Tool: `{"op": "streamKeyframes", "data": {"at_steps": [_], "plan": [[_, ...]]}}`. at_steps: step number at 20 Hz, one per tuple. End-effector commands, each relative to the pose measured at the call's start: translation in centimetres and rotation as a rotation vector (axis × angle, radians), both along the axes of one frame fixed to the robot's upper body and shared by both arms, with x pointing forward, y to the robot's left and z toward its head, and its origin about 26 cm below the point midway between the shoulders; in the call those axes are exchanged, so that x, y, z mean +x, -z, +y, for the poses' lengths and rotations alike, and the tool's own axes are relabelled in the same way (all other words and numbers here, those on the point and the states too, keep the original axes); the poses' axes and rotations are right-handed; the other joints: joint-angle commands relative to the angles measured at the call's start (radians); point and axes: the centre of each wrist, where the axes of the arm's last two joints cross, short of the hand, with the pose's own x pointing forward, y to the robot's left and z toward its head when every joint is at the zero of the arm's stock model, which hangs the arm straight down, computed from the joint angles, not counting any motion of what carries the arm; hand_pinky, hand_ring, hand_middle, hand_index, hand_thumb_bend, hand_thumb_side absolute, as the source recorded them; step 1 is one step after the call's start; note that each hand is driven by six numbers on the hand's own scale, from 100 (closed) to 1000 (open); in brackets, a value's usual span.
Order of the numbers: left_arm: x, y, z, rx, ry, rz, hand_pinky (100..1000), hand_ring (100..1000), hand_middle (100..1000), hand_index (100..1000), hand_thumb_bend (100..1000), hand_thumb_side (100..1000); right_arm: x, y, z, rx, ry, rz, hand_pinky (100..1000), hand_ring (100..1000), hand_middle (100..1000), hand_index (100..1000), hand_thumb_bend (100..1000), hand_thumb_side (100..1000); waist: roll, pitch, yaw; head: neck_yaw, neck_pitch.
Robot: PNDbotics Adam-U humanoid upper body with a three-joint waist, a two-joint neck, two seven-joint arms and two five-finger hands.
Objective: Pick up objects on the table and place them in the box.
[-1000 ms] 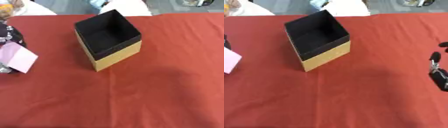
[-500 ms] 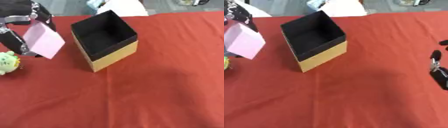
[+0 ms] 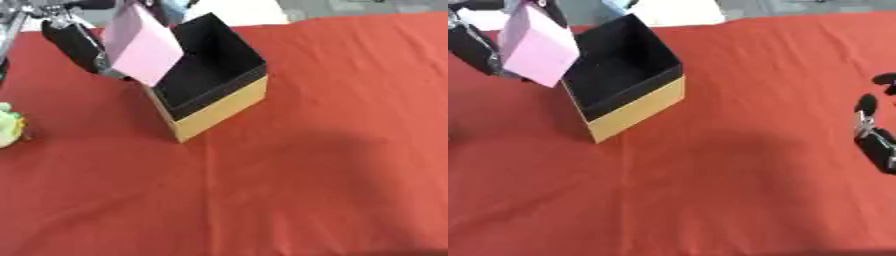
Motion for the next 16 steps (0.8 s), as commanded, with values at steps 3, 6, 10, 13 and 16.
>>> {"op": "streamKeyframes", "data": {"at_steps": [3,6,10,13,16], "plan": [[1.6,-2.7,-1.7,0.041,-0.016,-0.061,564,517,518,674,340,100,0.1,-0.8,0.3,-0.004,-0.01,-0.043,500,474,504,690,100,100,-0.007,0.009,-0.004,0.005,0.005],[2.6,-4.1,-2.5,0.011,-0.058,-0.084,565,517,517,671,382,100,0.2,-0.8,0.5,0.001,-0.012,-0.052,500,473,504,691,100,100,-0.009,0.023,-0.006,0.006,0.005],[4.1,-4.2,-2.9,-0.013,-0.103,-0.09,569,519,518,671,407,100,0.3,-0.9,0.8,0.005,-0.021,-0.057,500,473,504,691,100,100,-0.011,0.034,-0.013,0.01,0.005],[4.9,-3.7,-3.3,-0.001,-0.127,-0.092,578,525,522,674,433,100,0.3,-1.0,0.9,0.007,-0.027,-0.06,500,473,504,691,100,100,-0.011,0.039,-0.019,0.012,0.005],[5.4,-3.1,-3.5,0.028,-0.151,-0.1,592,538,531,677,476,100,0.4,-1.0,0.9,0.008,-0.029,-0.063,498,473,503,691,100,100,-0.009,0.042,-0.022,0.012,0.005]]}}
